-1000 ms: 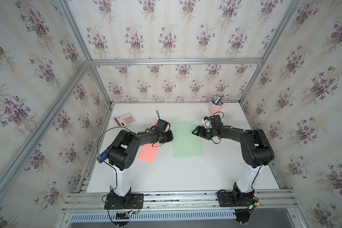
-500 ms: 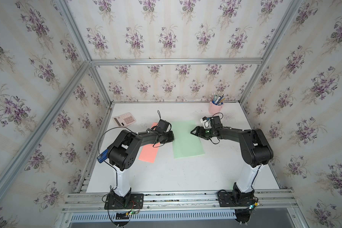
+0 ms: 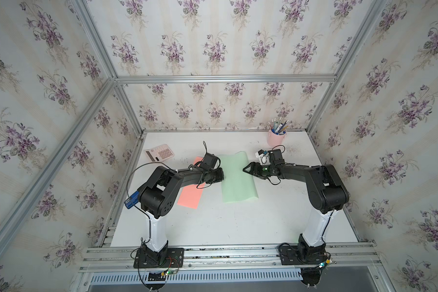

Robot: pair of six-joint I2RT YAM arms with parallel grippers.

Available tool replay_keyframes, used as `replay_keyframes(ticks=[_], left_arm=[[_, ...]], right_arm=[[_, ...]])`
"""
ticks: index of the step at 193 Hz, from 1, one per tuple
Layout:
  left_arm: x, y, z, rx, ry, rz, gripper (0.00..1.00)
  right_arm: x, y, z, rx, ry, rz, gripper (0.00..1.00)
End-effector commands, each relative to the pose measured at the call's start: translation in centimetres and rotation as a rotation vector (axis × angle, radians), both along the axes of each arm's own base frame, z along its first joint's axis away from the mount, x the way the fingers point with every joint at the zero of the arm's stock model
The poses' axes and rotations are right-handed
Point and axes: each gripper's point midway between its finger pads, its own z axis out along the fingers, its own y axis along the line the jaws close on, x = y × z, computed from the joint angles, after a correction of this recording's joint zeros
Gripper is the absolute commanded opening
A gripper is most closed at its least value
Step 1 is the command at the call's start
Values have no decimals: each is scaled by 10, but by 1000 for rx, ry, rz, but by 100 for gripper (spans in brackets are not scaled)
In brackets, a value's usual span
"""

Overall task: Fold the rectangular paper in half along the long edge
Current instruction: Pick up the paper from the center of the board.

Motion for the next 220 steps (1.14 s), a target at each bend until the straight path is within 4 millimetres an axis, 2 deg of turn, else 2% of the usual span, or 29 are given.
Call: replay_keyframes(ticks=[1, 66, 135, 220], left_arm=[[-20, 15, -22, 88, 91, -2, 17], [-25, 13, -26, 104, 95, -10, 17], [-24, 9, -25, 101, 92, -14, 17], [-25, 8, -26, 100, 94, -15, 17]], right_arm=[[-31, -13, -32, -69, 186, -39, 80], [-32, -10, -33, -64, 187, -33, 80], [-37, 1, -30, -46, 184, -14, 80], [-36, 27, -29, 1, 185, 25, 79]])
